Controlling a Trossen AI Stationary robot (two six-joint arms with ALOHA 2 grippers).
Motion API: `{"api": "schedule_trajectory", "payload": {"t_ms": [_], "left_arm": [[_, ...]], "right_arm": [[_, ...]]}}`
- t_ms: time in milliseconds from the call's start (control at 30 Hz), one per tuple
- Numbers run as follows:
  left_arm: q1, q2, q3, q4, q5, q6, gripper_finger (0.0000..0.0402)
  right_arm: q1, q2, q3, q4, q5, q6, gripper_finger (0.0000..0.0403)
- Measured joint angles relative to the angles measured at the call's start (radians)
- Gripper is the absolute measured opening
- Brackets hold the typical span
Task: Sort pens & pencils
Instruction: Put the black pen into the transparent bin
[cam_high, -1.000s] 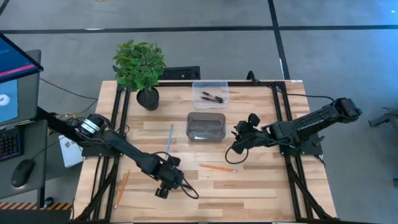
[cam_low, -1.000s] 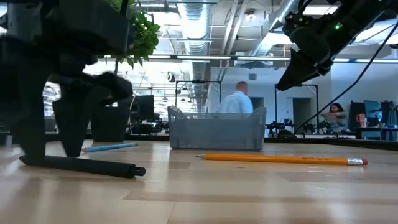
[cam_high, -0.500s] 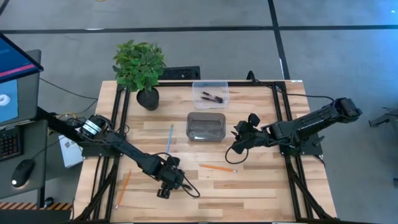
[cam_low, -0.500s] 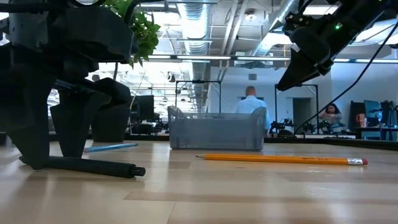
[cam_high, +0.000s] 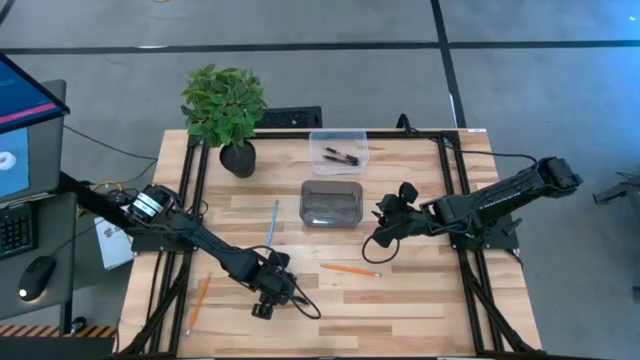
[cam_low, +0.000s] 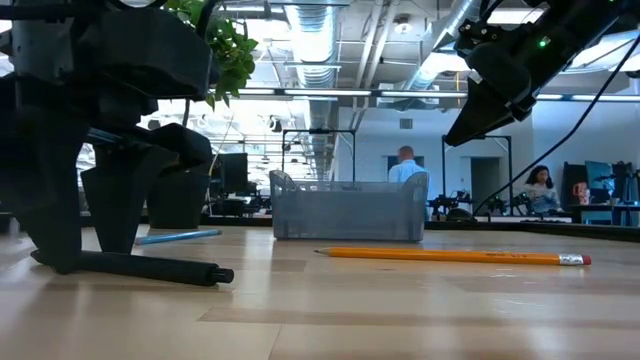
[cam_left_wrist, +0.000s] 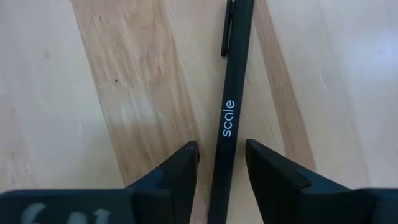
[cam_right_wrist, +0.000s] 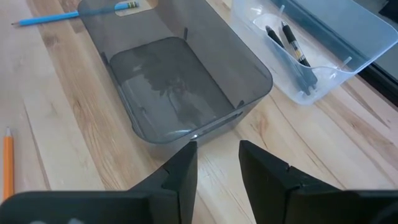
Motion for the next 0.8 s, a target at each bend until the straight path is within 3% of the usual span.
{"api": "schedule_trajectory", "payload": {"t_ms": [333,567,800], "left_arm": [[0.001,0.001,0.0,-0.011,-0.026,-0.008,0.0059],[0.0,0.001,-0.001,0.001,-0.052,0.07,0.0023],[0.013,-0.004,-0.002,0.011,-0.052,0.073,0.0022]], "right_arm": [[0.0,0.0,0.0,0.0,0.0,0.0,0.0146],[0.0,0.0,0.0,0.0,0.0,0.0,0.0142],[0.0,0.0,0.0,-0.001,0.0,-0.001,0.0143]]}}
